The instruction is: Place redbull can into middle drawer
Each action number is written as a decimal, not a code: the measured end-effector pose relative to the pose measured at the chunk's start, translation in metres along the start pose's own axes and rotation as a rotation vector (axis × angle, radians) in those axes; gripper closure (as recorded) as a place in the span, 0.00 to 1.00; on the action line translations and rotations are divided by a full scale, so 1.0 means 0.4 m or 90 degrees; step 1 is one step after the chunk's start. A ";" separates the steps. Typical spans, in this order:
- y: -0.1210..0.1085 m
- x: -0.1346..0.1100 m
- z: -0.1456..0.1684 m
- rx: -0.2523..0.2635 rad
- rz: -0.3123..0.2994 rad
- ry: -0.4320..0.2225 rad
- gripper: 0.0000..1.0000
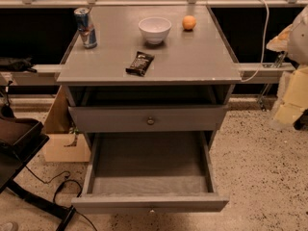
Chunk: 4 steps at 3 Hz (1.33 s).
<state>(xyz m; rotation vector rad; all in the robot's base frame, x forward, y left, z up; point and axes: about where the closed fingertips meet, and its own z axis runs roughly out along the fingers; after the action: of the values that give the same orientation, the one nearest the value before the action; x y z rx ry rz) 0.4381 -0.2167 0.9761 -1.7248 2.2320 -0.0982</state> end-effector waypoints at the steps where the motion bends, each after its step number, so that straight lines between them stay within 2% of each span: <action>1: 0.000 0.000 0.000 0.000 0.000 0.000 0.00; 2: -0.029 -0.029 0.024 0.008 0.017 -0.053 0.00; 3: -0.136 -0.113 0.087 0.019 0.057 -0.198 0.00; 4: -0.235 -0.231 0.148 0.022 0.086 -0.367 0.00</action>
Offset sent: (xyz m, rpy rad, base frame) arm 0.0566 0.0293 -0.0149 0.2838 -0.0876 -0.0237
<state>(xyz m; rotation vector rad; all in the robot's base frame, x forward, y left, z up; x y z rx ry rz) 0.5632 -0.1457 0.9622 -1.3541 1.8864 0.3454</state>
